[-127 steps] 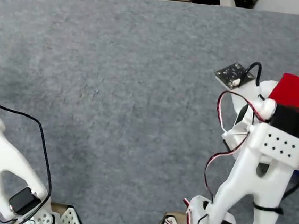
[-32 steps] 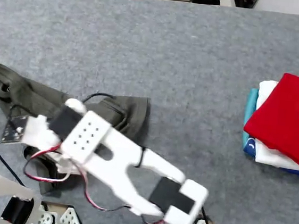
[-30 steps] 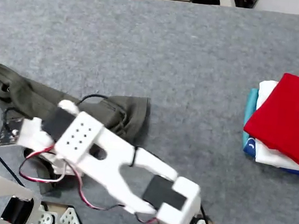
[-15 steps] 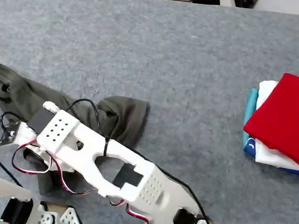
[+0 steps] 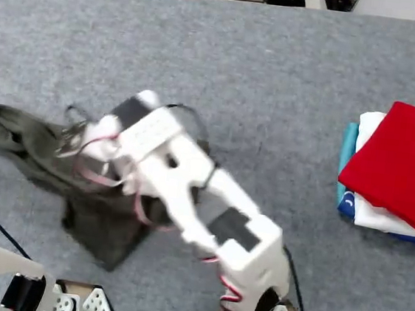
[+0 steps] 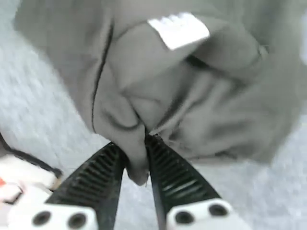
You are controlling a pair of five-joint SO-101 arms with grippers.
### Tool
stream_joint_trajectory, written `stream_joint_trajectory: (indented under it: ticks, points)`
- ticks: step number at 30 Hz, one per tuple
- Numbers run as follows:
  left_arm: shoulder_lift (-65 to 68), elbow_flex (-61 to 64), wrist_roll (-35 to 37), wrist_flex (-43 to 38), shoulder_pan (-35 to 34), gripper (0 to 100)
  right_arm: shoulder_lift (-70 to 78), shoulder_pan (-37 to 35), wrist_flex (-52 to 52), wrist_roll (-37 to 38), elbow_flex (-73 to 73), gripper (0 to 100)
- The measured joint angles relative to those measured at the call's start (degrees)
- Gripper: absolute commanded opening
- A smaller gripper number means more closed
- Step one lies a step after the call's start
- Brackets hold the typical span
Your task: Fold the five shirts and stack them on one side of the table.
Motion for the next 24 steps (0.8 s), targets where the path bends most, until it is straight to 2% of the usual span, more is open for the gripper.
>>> stream_joint_trajectory:
  ticks: [4, 8, 11, 14, 16, 20, 24]
  points:
    - [0.0, 0.0, 0.0, 0.0, 0.0, 19, -2.7, 10.3, 0.0, 8.3, -0.5, 0.2]
    - [0.0, 0.0, -0.2, 0.0, 1.3, 18, -2.7, 18.3, -3.6, 12.7, -3.8, 0.8]
    - [0.0, 0.0, -0.3, 0.0, 2.0, 18, -0.2, 22.0, -5.4, 14.5, -7.5, 8.7]
    - [0.0, 0.0, -0.3, 0.0, 2.4, 18, 2.6, 23.4, -3.9, 15.0, -10.7, 23.8]
    - [0.0, 0.0, -0.4, 0.0, 2.5, 18, 2.8, 23.3, -0.9, 15.0, -14.1, 29.6]
    - [0.0, 0.0, -4.1, 0.0, 2.5, 18, 2.4, 23.3, 0.2, 15.0, -19.9, 27.9]
    - [0.0, 0.0, -4.8, 0.0, 2.5, 18, -1.9, 21.7, 0.2, 15.0, -17.8, 24.9]
